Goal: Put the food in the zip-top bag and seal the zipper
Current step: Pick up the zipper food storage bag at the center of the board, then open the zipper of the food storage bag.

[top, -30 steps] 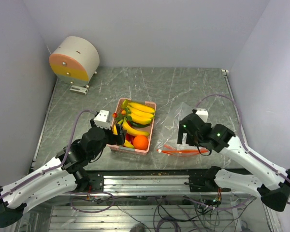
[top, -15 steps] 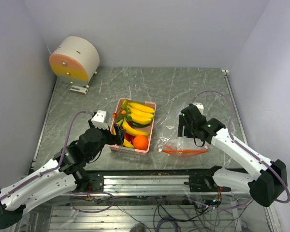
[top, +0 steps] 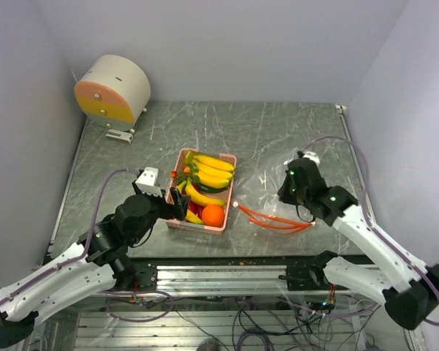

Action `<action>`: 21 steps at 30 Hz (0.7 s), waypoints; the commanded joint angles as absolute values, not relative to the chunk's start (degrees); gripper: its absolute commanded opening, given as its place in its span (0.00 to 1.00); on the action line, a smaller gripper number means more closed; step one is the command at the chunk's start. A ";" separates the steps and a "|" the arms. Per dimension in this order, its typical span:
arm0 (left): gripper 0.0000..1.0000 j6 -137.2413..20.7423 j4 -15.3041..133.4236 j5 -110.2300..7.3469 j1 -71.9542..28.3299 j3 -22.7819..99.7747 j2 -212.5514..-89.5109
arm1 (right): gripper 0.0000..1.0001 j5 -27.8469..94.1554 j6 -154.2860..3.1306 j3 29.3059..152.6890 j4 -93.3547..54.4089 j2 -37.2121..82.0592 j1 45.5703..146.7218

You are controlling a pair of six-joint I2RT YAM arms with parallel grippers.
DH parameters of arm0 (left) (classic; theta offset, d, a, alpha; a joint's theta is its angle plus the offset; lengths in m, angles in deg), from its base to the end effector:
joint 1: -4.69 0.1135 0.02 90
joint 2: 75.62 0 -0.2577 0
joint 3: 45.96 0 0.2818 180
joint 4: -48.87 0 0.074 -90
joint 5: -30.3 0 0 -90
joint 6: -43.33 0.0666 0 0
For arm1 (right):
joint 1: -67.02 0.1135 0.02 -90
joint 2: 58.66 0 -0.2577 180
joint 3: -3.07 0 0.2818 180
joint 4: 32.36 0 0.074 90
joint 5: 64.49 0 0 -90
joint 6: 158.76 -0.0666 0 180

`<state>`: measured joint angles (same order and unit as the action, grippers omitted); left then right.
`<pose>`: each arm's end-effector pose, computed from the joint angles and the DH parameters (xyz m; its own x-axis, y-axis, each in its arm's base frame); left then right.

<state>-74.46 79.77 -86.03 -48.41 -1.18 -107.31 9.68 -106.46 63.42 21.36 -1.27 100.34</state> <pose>0.1452 -0.1442 0.2718 -0.3784 -0.1920 -0.9055 0.3241 0.8888 -0.3239 0.2188 0.1221 0.2382 -0.7471 0.2130 -0.6297 0.0917 0.9713 0.2197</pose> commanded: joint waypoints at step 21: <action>0.99 -65.00 12.76 -56.25 -48.65 -13.40 -119.24 | 0.00 16.15 -142.19 62.65 -12.48 -13.92 99.98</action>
<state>-65.61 31.73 -64.02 -48.41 -14.08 -113.58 14.55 -138.85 63.35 -6.42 -14.43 100.23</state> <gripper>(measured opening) 0.997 0.006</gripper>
